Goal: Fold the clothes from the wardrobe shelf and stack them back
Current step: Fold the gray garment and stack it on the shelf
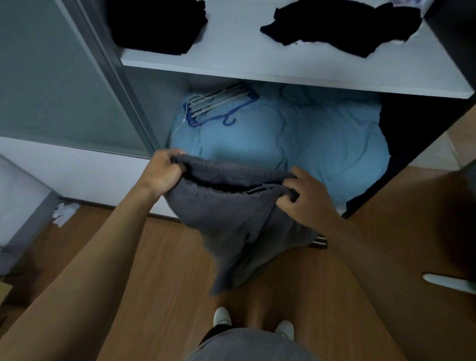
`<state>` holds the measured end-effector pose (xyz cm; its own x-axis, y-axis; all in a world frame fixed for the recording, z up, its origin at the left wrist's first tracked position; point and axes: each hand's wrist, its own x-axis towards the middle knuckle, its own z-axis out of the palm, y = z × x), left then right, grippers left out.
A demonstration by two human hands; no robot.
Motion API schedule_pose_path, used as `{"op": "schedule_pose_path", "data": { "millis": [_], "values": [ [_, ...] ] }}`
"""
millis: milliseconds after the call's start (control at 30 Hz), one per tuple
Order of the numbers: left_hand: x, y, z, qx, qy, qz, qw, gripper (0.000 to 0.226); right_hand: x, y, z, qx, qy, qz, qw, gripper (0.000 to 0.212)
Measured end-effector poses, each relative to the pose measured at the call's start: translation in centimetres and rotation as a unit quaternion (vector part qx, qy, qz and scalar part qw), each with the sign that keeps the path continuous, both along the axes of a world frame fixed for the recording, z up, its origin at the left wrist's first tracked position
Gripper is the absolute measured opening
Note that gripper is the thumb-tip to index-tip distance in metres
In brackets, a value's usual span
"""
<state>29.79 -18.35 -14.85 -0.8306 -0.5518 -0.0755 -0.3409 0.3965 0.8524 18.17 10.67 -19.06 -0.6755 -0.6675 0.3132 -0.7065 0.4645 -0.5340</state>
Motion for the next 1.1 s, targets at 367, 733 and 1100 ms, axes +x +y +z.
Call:
{"op": "schedule_pose_path", "data": {
  "millis": [367, 733, 1100],
  "values": [
    [-2.2, 9.8, -2.7, -0.005, -0.089, -0.386, 0.918, 0.075, 1.6, -1.2, 5.7, 0.117, -0.042, 0.061, 0.99, 0.017],
    [-6.0, 12.8, -0.6, -0.097, -0.101, -0.337, 0.931, 0.01, -0.6, 5.8, 5.8, 0.189, -0.264, 0.059, 0.944, 0.025],
    [-6.0, 13.1, 1.2, 0.054, -0.165, -0.301, 0.938, 0.026, -0.1, 7.1, 1.6, 0.174, -0.137, -0.07, 0.973, 0.033]
  ]
}}
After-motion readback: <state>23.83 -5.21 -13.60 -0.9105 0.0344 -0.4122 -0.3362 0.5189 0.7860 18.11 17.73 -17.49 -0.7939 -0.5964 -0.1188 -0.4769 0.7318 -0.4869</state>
